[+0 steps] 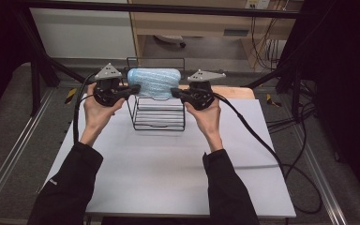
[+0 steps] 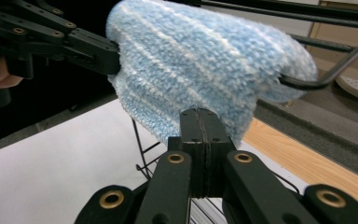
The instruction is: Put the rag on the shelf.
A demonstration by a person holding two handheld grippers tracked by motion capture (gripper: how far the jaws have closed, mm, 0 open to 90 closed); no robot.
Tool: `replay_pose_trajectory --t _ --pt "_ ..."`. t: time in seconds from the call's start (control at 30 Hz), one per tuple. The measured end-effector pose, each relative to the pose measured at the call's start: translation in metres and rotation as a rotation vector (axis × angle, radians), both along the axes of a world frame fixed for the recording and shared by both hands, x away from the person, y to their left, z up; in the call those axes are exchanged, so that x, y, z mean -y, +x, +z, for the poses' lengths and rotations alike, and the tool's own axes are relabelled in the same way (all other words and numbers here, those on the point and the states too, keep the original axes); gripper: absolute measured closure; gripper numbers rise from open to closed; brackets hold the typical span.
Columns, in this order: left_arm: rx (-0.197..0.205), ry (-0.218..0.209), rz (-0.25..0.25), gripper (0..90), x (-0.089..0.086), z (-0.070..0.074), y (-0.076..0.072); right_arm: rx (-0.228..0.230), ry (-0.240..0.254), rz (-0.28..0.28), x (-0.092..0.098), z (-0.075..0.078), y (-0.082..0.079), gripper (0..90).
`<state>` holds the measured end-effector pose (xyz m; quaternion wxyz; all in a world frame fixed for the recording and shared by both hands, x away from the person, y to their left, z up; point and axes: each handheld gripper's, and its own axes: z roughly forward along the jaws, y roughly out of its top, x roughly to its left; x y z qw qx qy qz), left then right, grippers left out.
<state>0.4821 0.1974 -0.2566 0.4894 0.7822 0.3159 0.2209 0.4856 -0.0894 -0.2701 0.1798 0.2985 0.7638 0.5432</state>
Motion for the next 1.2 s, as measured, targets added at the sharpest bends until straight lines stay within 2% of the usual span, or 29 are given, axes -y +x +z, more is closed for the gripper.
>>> replay_pose_trajectory --t 0.13,0.43,0.67,0.83,1.03,1.2 --pt "-0.003 0.005 0.010 89.6 0.001 -0.005 0.002 0.017 -0.022 -0.028 0.000 -0.006 0.003 90.0" --pt "-0.006 -0.009 0.039 89.6 0.002 -0.012 0.011 0.041 -0.033 -0.057 -0.006 -0.012 0.010 89.3" --pt "-0.007 -0.019 0.032 88.9 0.000 -0.012 0.007 0.044 -0.035 -0.056 -0.007 -0.013 0.009 86.9" --pt "0.008 -0.028 0.020 83.9 -0.002 -0.005 -0.002 0.057 -0.029 -0.034 -0.004 -0.009 0.001 82.6" --pt "0.006 -0.059 0.010 75.0 -0.006 0.001 -0.010 0.071 -0.001 -0.019 -0.001 -0.002 -0.008 74.7" --pt "0.006 -0.063 0.023 67.1 -0.009 0.005 -0.014 0.079 0.010 -0.018 0.003 0.002 -0.013 68.7"
